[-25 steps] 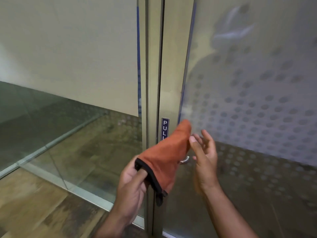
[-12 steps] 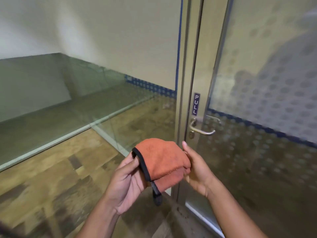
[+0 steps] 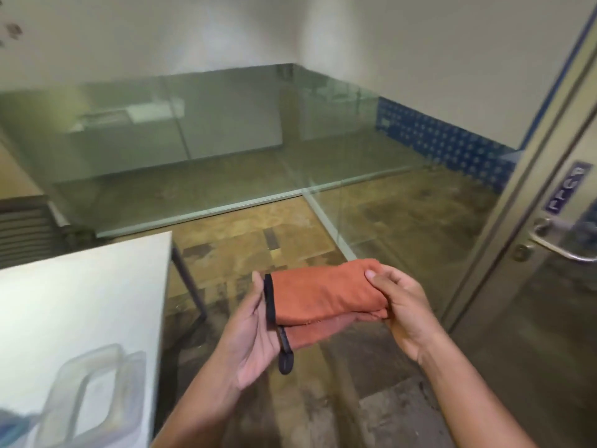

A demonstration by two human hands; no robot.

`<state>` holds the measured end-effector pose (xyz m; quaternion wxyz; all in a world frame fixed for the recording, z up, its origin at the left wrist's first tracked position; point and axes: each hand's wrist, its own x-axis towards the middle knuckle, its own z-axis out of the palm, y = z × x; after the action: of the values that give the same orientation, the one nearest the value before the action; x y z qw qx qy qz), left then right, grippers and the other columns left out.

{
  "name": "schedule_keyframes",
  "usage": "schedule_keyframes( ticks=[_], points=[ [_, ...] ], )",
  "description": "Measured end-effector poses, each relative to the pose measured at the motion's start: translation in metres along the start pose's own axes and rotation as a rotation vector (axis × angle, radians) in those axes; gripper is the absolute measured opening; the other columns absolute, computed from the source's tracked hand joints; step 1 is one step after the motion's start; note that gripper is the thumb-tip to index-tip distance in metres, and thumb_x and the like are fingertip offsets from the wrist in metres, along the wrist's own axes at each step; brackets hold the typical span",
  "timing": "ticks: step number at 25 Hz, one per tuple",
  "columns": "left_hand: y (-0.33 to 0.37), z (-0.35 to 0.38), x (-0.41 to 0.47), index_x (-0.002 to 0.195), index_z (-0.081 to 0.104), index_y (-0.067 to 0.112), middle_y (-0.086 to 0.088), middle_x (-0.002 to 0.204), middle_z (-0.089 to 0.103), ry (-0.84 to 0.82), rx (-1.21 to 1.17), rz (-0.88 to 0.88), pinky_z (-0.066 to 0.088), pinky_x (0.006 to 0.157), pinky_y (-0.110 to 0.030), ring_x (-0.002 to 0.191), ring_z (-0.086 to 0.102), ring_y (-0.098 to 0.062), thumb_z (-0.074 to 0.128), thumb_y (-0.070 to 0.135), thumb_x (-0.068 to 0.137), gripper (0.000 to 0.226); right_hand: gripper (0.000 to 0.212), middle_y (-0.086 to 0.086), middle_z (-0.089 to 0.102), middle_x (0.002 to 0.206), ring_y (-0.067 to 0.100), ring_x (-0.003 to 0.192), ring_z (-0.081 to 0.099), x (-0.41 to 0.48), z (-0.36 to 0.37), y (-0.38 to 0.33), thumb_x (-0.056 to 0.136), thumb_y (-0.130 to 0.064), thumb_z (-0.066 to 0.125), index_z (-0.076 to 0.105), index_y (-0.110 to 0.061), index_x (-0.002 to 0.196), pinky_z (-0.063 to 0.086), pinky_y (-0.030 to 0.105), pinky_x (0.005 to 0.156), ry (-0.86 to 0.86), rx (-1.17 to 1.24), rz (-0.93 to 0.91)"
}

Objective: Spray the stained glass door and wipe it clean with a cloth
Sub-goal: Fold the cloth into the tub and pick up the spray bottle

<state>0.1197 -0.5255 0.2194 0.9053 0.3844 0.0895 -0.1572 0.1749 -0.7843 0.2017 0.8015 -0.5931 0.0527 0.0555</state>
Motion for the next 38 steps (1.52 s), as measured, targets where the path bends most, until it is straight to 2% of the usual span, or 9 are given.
schedule_keyframes(
  ticks=[2,5,9,16,21,23,26,29,38],
  points=[
    [0.016,-0.034,-0.024,0.154,0.058,0.000,-0.028,0.157,0.060,-0.022,-0.001,0.007,0.056,0.113,-0.065,0.147,0.060,-0.041,0.043,0.053,0.115,0.067,0.019,0.009,0.084,0.100,0.014,0.081,0.078,0.001,0.039,0.014,0.088,-0.028,0.085,0.082,-0.019,0.105,0.059,0.023,0.060,-0.023,-0.080,0.006],
    [0.042,-0.094,-0.056,0.150,0.061,-0.004,-0.031,0.149,0.066,0.097,0.092,0.043,0.058,0.110,-0.066,0.139,0.067,-0.042,0.067,0.015,0.107,0.047,0.015,0.007,0.085,0.100,0.013,0.081,0.078,0.000,0.108,0.041,0.092,-0.023,0.083,0.083,-0.022,0.107,0.059,0.023,0.060,-0.072,-0.153,0.027],
    [0.085,-0.187,-0.100,0.140,0.065,-0.005,-0.030,0.138,0.073,0.306,0.181,0.033,0.054,0.113,-0.071,0.131,0.072,-0.045,0.063,-0.006,0.101,0.040,0.021,0.009,0.085,0.103,0.018,0.085,0.078,-0.009,0.209,0.095,0.094,-0.018,0.082,0.079,-0.018,0.114,0.061,0.030,0.069,-0.086,-0.237,0.081],
    [0.137,-0.352,-0.175,0.122,0.074,0.020,-0.011,0.127,0.077,0.776,0.467,0.095,0.069,0.089,-0.058,0.111,0.078,-0.037,0.077,0.010,0.100,0.025,0.022,0.010,0.082,0.107,0.028,0.098,0.080,-0.039,0.367,0.197,0.097,-0.017,0.079,0.075,-0.018,0.119,0.067,0.045,0.085,-0.165,-0.426,0.170],
    [0.144,-0.427,-0.197,0.132,0.073,0.015,-0.008,0.121,0.079,0.969,0.583,0.107,0.065,0.099,-0.060,0.112,0.077,-0.035,0.080,0.011,0.094,0.039,0.017,0.002,0.078,0.109,0.014,0.096,0.075,-0.054,0.435,0.264,0.100,-0.013,0.075,0.071,-0.022,0.114,0.059,0.016,0.061,-0.211,-0.524,0.227],
    [0.141,-0.448,-0.195,0.130,0.073,0.013,-0.008,0.117,0.079,1.030,0.636,0.112,0.065,0.102,-0.056,0.110,0.076,-0.033,0.081,0.012,0.093,0.039,0.018,0.000,0.075,0.108,0.010,0.093,0.072,-0.052,0.452,0.286,0.101,-0.010,0.072,0.069,-0.022,0.114,0.057,0.016,0.059,-0.202,-0.577,0.249],
    [0.137,-0.465,-0.184,0.138,0.071,0.011,-0.004,0.119,0.076,1.119,0.698,0.112,0.062,0.096,-0.038,0.107,0.073,-0.026,0.079,0.015,0.097,0.043,0.031,0.008,0.074,0.115,0.021,0.101,0.074,-0.045,0.469,0.313,0.101,-0.004,0.069,0.064,-0.012,0.131,0.065,0.034,0.079,-0.223,-0.661,0.297],
    [0.137,-0.474,-0.172,0.145,0.066,0.011,-0.011,0.133,0.074,1.187,0.713,0.105,0.059,0.104,-0.042,0.115,0.071,-0.029,0.076,0.015,0.101,0.045,0.041,0.013,0.071,0.129,0.030,0.113,0.072,-0.037,0.482,0.331,0.101,-0.005,0.070,0.059,-0.011,0.139,0.065,0.047,0.096,-0.286,-0.714,0.317],
    [0.125,-0.486,-0.156,0.154,0.056,0.010,-0.018,0.150,0.067,1.215,0.863,-0.056,0.052,0.119,-0.048,0.138,0.064,-0.037,0.073,0.020,0.104,0.054,0.062,0.014,0.056,0.152,0.035,0.133,0.062,-0.015,0.476,0.363,0.102,-0.030,0.072,0.043,-0.015,0.155,0.057,0.049,0.108,-0.475,-0.964,0.331]
  ],
)
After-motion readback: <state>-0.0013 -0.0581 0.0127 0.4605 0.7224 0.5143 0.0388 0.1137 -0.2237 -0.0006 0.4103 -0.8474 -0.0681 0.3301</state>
